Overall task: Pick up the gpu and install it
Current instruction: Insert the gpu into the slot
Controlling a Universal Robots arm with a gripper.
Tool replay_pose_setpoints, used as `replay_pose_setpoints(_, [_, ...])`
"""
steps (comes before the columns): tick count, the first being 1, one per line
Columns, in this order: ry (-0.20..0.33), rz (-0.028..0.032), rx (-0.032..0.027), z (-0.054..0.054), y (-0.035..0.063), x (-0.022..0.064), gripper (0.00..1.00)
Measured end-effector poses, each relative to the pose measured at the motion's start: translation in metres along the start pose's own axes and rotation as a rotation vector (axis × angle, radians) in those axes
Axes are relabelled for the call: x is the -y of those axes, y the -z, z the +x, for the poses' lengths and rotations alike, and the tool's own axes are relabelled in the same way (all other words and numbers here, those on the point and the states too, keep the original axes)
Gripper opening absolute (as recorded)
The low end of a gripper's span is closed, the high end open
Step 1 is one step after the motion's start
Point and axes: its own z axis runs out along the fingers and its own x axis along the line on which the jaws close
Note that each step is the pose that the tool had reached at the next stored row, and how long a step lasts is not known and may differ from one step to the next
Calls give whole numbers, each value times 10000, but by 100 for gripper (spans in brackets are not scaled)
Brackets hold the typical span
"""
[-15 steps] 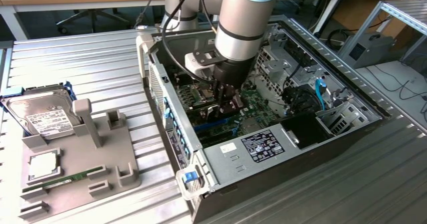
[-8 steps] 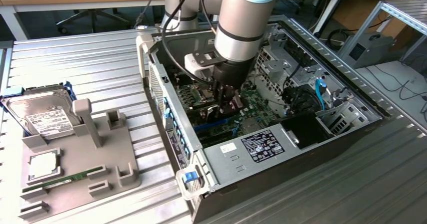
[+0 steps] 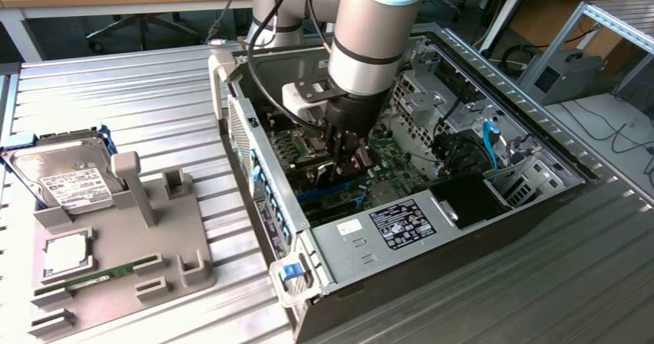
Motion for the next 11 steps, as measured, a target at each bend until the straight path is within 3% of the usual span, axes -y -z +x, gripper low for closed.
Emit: replay_pose_setpoints(11, [-91,2,0,0,-5,0,27])
